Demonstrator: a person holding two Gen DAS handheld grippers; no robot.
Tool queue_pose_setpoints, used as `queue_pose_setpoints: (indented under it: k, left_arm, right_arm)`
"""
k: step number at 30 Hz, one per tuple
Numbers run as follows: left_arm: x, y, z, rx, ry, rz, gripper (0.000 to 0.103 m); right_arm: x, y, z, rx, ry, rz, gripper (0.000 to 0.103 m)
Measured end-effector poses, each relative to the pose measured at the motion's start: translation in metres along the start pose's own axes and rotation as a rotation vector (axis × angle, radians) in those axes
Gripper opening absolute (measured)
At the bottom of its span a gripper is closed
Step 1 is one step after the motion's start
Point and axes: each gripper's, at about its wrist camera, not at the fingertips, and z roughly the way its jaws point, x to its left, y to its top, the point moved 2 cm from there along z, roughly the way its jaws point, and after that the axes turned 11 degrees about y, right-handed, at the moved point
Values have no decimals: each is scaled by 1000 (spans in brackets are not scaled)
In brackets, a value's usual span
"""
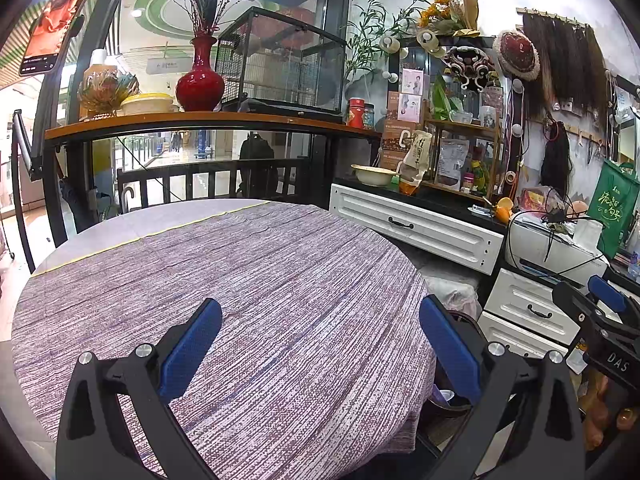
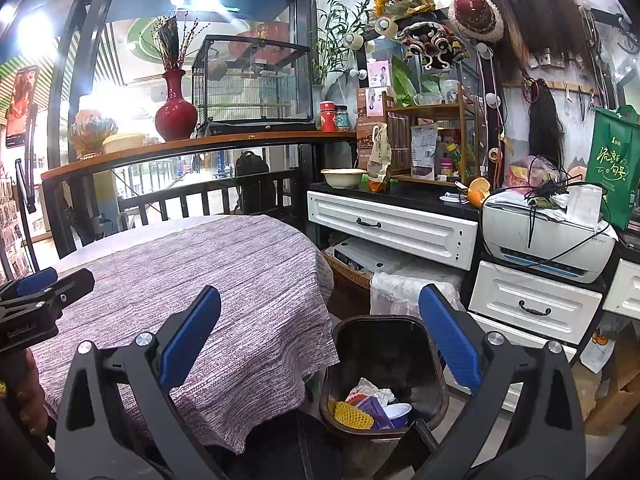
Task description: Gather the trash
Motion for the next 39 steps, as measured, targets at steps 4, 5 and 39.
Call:
queue_pose_setpoints:
  k: [4,5,39]
  left_arm:
    - [-1,1,0,-2,0,-1,98]
    - [-1,0,-1,-2,1,-1,98]
    - [-5,-1,1,4,-1,6,98]
  right_arm:
    - [0,0,0,-4,1,3,98]
    - [0,0,0,-4,1,3,98]
    - [-2,-1,2,4,2,8,98]
